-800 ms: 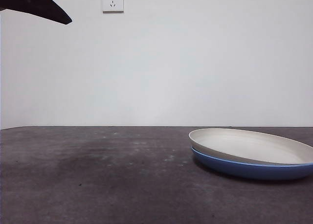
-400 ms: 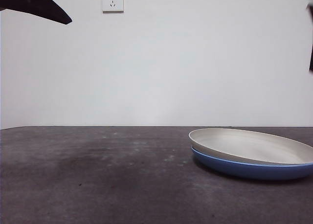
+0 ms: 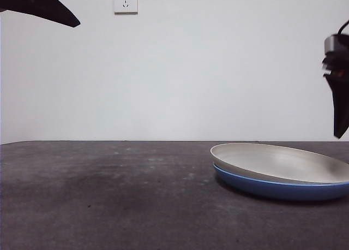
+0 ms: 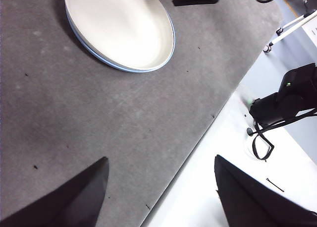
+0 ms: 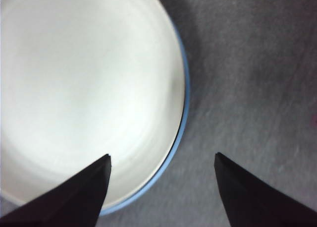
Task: Pick up the white plate, put it on the blue plate, put it on desk
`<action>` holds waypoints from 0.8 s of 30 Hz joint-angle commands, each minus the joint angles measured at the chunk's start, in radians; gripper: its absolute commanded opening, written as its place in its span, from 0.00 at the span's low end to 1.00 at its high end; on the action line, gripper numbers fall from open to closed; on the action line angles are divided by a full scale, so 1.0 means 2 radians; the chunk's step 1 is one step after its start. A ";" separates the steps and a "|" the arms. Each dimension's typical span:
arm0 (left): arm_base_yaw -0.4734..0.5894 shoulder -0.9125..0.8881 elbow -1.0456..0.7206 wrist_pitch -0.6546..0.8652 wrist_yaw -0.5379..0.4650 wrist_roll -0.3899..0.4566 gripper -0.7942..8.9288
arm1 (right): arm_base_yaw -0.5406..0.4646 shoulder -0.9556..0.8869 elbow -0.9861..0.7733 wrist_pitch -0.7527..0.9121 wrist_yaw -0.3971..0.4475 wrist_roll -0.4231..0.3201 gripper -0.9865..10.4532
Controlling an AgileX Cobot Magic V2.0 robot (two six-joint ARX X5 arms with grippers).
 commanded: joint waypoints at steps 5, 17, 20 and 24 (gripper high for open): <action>-0.004 0.002 0.004 0.005 0.004 0.009 0.43 | -0.004 0.060 0.010 0.034 -0.012 -0.006 0.35; -0.004 0.002 0.004 0.005 0.004 0.009 0.43 | -0.004 0.107 0.010 0.068 -0.021 -0.004 0.21; -0.004 0.002 0.004 0.006 0.004 0.009 0.43 | -0.004 0.107 0.010 0.078 -0.020 -0.003 0.15; -0.004 0.002 0.004 0.005 0.004 0.009 0.43 | -0.005 0.109 0.010 0.081 -0.019 0.002 0.13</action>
